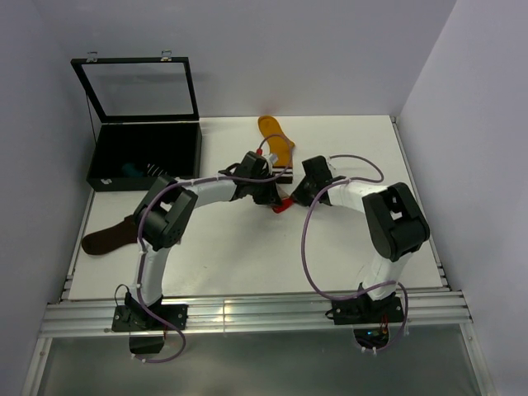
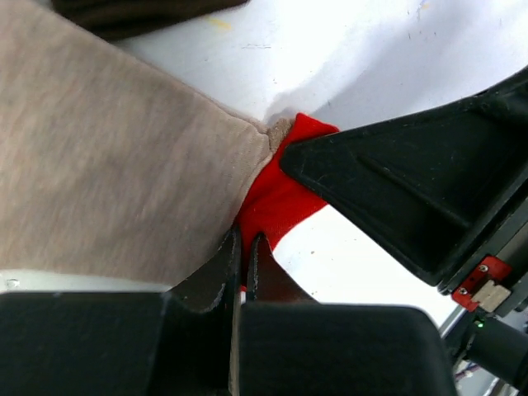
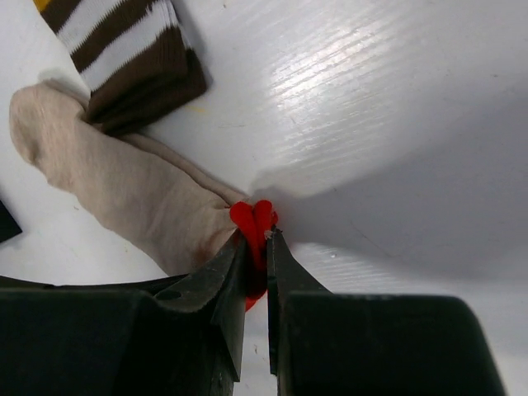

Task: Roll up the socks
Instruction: Roll the sock at the center of the board.

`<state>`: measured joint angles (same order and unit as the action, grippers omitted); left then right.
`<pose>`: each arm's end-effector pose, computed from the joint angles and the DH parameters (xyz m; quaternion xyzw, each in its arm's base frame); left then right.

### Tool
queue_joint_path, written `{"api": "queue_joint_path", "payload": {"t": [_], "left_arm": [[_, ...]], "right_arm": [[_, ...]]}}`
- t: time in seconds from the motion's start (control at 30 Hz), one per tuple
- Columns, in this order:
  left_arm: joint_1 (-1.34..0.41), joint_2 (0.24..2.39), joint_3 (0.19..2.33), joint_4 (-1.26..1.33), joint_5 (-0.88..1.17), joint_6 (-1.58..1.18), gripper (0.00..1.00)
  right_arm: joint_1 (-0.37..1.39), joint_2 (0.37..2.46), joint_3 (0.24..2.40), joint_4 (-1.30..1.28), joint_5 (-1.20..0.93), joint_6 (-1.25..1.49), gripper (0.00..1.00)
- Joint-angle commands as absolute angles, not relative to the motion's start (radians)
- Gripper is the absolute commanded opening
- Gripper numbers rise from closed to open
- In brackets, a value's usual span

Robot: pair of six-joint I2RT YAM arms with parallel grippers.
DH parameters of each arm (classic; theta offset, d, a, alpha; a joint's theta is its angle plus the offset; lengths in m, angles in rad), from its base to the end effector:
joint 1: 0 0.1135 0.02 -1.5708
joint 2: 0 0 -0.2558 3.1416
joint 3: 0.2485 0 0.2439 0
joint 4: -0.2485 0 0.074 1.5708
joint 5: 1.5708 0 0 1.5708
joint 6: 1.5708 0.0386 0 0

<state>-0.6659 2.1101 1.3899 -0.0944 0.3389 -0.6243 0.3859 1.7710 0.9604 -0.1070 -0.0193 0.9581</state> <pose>0.3415 -0.2846 0.1419 0.0813 0.9146 -0.3440 0.1965 0.3200 0.1308 0.1448 0.2643 0.9095 0.2069 0.2454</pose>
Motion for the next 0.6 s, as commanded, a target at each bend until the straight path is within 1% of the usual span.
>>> {"api": "queue_joint_path", "payload": {"t": [0.0,0.17,0.27,0.37,0.4,0.47,0.5,0.57], "left_arm": [[-0.666,2.136,1.358,-0.164,0.232,-0.548,0.0],[-0.683,2.053,1.197,-0.103,0.25,-0.589,0.0],[-0.693,2.011,1.16,-0.078,0.258,-0.598,0.02],[-0.706,1.991,1.17,-0.092,0.226,-0.583,0.09],[-0.709,1.98,1.172,-0.097,0.216,-0.575,0.16],[-0.715,1.968,1.166,-0.089,0.192,-0.568,0.24],[-0.716,1.947,1.16,-0.083,0.183,-0.561,0.31],[-0.716,1.921,1.132,-0.051,0.146,-0.551,0.36]], "right_arm": [[0.371,1.73,0.936,-0.136,-0.006,0.973,0.0],[0.371,1.765,0.957,-0.137,-0.028,0.956,0.0],[0.371,1.784,0.954,-0.129,-0.04,0.957,0.0],[0.371,1.792,0.968,-0.132,-0.052,0.953,0.0],[0.373,1.792,0.971,-0.136,-0.052,0.95,0.0],[0.373,1.79,0.983,-0.146,-0.048,0.937,0.0],[0.373,1.789,0.988,-0.149,-0.048,0.933,0.0],[0.373,1.789,0.994,-0.152,-0.057,0.924,0.0]]}}
